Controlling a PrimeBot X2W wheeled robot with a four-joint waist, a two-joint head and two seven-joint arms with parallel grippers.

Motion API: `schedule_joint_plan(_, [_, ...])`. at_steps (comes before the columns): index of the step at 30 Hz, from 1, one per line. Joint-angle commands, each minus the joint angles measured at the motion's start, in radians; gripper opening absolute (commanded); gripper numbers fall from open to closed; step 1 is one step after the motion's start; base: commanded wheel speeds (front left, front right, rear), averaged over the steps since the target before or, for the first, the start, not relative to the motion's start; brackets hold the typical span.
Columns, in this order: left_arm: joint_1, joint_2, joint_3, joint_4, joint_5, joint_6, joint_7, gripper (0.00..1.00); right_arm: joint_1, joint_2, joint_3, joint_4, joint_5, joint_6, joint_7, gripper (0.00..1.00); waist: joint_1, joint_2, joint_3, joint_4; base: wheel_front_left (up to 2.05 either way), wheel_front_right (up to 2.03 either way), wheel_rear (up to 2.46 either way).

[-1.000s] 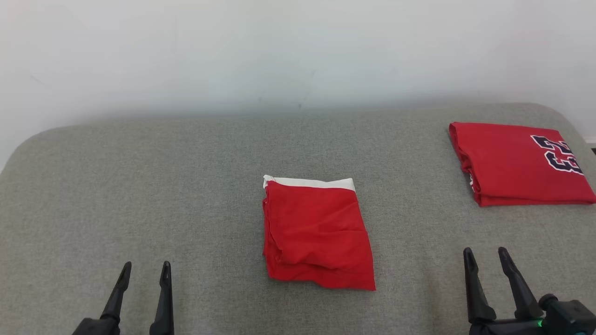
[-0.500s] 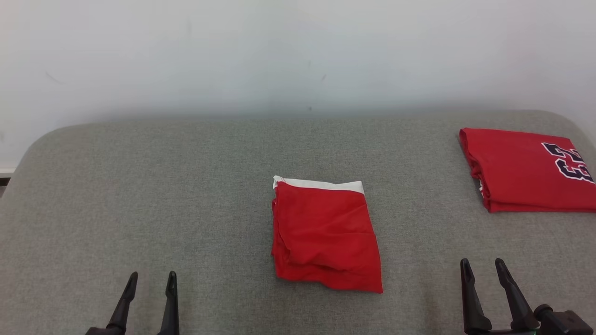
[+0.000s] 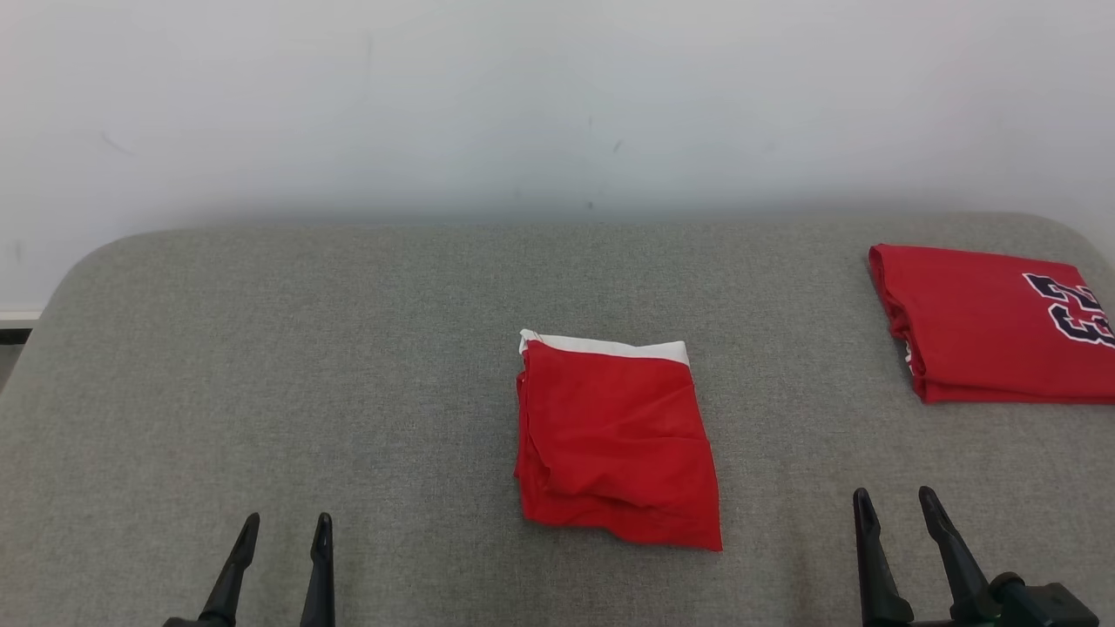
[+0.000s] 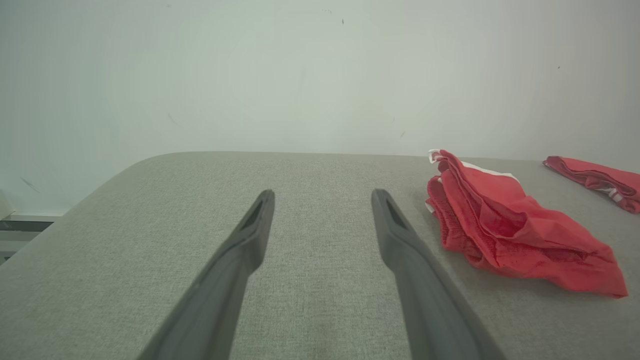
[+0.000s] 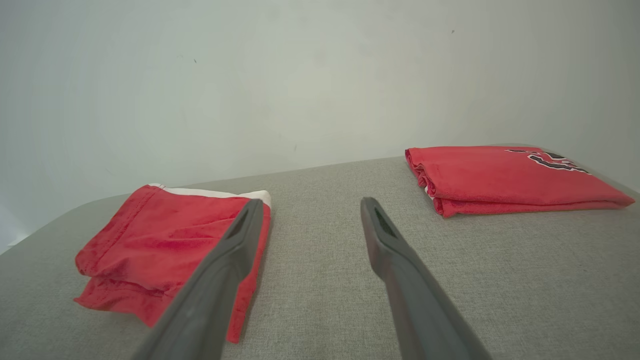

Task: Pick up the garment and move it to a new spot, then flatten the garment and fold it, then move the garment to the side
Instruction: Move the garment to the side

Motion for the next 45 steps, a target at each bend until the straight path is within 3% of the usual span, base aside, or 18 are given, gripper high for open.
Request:
schedule_joint_plan(1, [0.014,0.004,0.001,-0.004,0.0,0.001,-0.003,1.0,0.013,0.002,-0.001,0.002,-0.002,-0.003,0.0,1.0,0.0,0.0,0.0,0.0,0.0,0.0,0.0])
schedule_joint_plan(8, [0.017,0.001,0.002,-0.008,0.007,0.001,-0.003,1.0,0.005,0.002,-0.007,0.006,0.005,-0.003,0.0,1.0,0.0,0.0,0.003,0.002,0.0,0.0,0.0])
schedule_joint_plan(16, [-0.004,-0.013,-0.001,-0.005,0.014,0.001,-0.003,1.0,-0.149,-0.046,0.061,0.091,0.013,-0.003,0.0,1.0,0.0,0.0,0.018,0.02,0.0,0.0,0.0])
schedule_joint_plan(25, [-0.055,-0.02,-0.044,0.006,0.011,0.001,-0.003,1.0,-0.384,-0.08,0.135,0.334,0.029,-0.003,0.051,1.0,0.0,0.0,0.061,0.101,0.0,0.0,0.0])
schedule_joint_plan(38, [-0.116,-0.024,-0.079,0.032,0.002,0.001,-0.003,1.0,-0.594,-0.04,0.165,0.757,0.052,-0.003,0.075,1.0,0.0,0.0,0.112,0.183,0.0,0.0,0.0])
schedule_joint_plan(45, [-0.13,-0.019,-0.079,0.038,-0.002,0.001,-0.003,1.0,-0.652,-0.008,0.18,0.92,0.069,-0.003,0.062,1.0,0.0,0.0,0.126,0.196,0.0,0.0,0.0])
